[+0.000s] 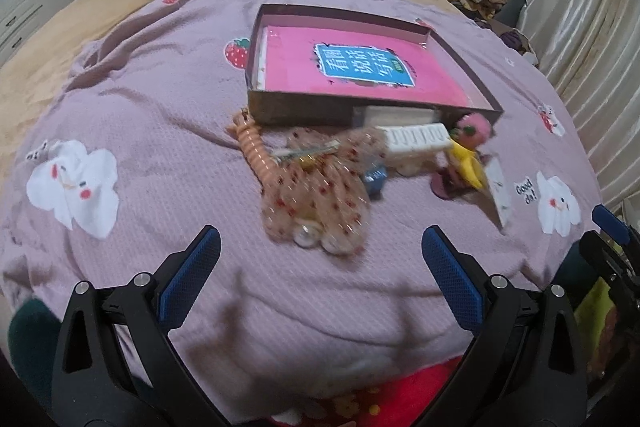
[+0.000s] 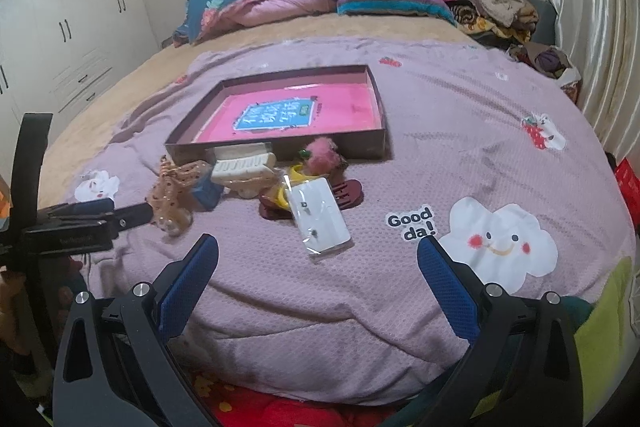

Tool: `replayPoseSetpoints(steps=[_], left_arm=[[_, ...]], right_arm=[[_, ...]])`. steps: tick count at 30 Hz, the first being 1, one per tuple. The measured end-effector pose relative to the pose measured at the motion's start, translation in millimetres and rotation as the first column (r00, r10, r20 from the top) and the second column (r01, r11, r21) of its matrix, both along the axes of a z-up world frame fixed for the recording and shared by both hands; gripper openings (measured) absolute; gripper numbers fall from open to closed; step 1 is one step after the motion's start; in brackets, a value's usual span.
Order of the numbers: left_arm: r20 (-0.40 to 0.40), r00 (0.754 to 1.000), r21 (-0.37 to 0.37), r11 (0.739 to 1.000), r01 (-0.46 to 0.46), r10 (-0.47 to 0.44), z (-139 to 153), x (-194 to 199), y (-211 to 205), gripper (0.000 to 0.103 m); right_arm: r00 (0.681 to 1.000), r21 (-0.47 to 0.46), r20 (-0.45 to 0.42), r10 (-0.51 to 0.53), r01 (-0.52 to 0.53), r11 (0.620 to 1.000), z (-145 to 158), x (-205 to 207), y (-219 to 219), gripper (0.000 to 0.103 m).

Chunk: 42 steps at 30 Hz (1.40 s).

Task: Organize jewelry
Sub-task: 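Grasp the pink bow clip with the left tool while the right grasps the earring bag, then carry the bow clip over the box with the left tool while the right carries the earring bag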

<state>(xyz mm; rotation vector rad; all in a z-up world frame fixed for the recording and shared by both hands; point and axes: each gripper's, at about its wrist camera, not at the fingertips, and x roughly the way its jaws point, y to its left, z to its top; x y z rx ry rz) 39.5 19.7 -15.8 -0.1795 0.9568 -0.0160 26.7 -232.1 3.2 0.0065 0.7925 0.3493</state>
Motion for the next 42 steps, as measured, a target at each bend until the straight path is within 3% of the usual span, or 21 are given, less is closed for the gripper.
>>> replayPoseSetpoints(steps=[5, 8, 16, 18, 23, 28, 31, 42], left_arm=[[0.006, 0.999, 0.031, 0.998, 0.051, -0.051, -6, 17, 6, 0.094], [0.014, 0.996, 0.014, 0.996, 0.089, -0.089, -6, 26, 7, 0.093], [-0.041, 0.991, 0.010, 0.992, 0.126, -0.125, -21, 51, 2, 0.059], [-0.054, 0.990, 0.000, 0.991, 0.134, -0.134, -26, 55, 2, 0.057], [-0.056, 0.987, -0.038, 0.988, 0.150, -0.152, -27, 56, 7, 0.052], [-0.051, 0.986, -0.060, 0.986, 0.155, -0.158, -25, 55, 13, 0.030], [-0.053, 0.987, -0.075, 0.986, 0.148, -0.152, -24, 55, 18, 0.022], [-0.004, 0.990, -0.121, 0.982, 0.143, -0.144, 2, 46, 30, 0.019]], right_arm=[[1.000, -0.030, -0.019, 0.010, -0.011, 0.999, -8, 19, 2, 0.099], [0.998, -0.032, -0.050, 0.028, -0.030, 0.999, -17, 32, 5, 0.099], [0.989, -0.061, -0.118, 0.091, -0.099, 0.993, -41, 55, 19, 0.097], [0.984, -0.053, -0.145, 0.103, -0.111, 0.992, -47, 62, 22, 0.088], [0.982, -0.088, -0.165, 0.090, -0.106, 0.990, -60, 79, 27, 0.077], [0.976, -0.076, -0.185, 0.118, -0.134, 0.988, -67, 88, 30, 0.066], [0.972, -0.072, -0.189, 0.140, -0.155, 0.985, -71, 88, 31, 0.045], [0.986, -0.043, -0.115, 0.117, -0.123, 0.992, -55, 78, 8, 0.042]])
